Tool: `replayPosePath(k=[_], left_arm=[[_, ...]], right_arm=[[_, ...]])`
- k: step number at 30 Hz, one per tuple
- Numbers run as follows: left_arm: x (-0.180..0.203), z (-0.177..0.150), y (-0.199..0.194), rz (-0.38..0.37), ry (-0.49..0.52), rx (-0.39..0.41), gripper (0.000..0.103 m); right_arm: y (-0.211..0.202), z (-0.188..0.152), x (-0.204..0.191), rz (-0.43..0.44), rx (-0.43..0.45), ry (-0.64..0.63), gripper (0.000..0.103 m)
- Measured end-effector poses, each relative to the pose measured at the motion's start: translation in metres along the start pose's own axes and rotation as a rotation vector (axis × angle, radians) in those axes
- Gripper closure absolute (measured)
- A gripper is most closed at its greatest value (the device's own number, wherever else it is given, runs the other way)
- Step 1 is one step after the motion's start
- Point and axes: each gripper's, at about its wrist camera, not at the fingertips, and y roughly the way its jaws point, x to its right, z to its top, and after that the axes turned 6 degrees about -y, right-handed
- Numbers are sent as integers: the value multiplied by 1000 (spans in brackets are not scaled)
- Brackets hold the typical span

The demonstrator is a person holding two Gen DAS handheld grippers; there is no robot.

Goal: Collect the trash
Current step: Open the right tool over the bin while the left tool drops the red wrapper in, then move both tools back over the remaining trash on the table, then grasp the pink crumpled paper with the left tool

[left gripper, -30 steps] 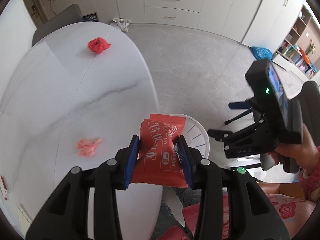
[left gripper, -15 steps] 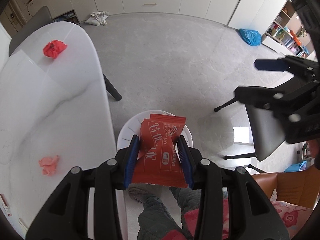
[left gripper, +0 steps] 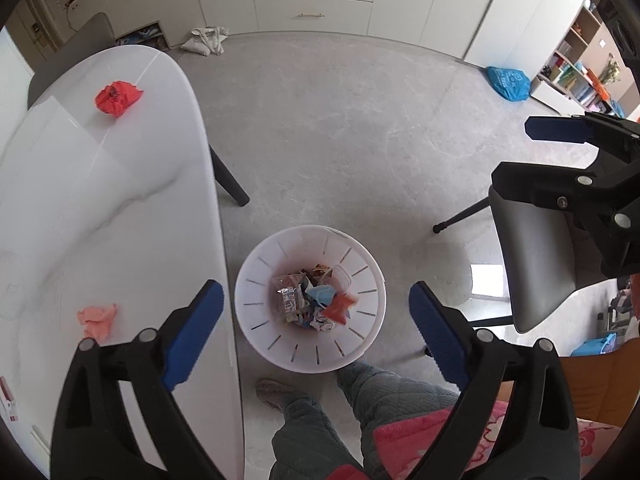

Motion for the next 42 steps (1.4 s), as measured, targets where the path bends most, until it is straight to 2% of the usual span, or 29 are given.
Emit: replayPosePath(k=[9, 19, 24, 29, 35, 40, 42], left_arm=[[-36, -6, -26, 29, -99, 51, 13], [-106, -25, -52, 127, -247, 101, 13], [-148, -35, -49, 171, -334, 108, 13], [-183, -38, -27, 179, -428, 86, 13], [-194, -33, 7, 192, -457, 46, 23], [-199, -34, 26, 177, -499, 15, 42], [-199, -35, 28, 197, -502, 26, 51]], right_arm=[[-5, 10, -15, 9, 17, -30, 9], [1, 31, -47, 50, 27, -90, 9], [8, 44, -67, 71, 28, -127, 6], [19, 56, -81, 101, 21, -133, 6], [32, 64, -91, 118, -2, -139, 6], [37, 68, -90, 122, -16, -144, 6], [38, 70, -89, 124, -18, -142, 6]])
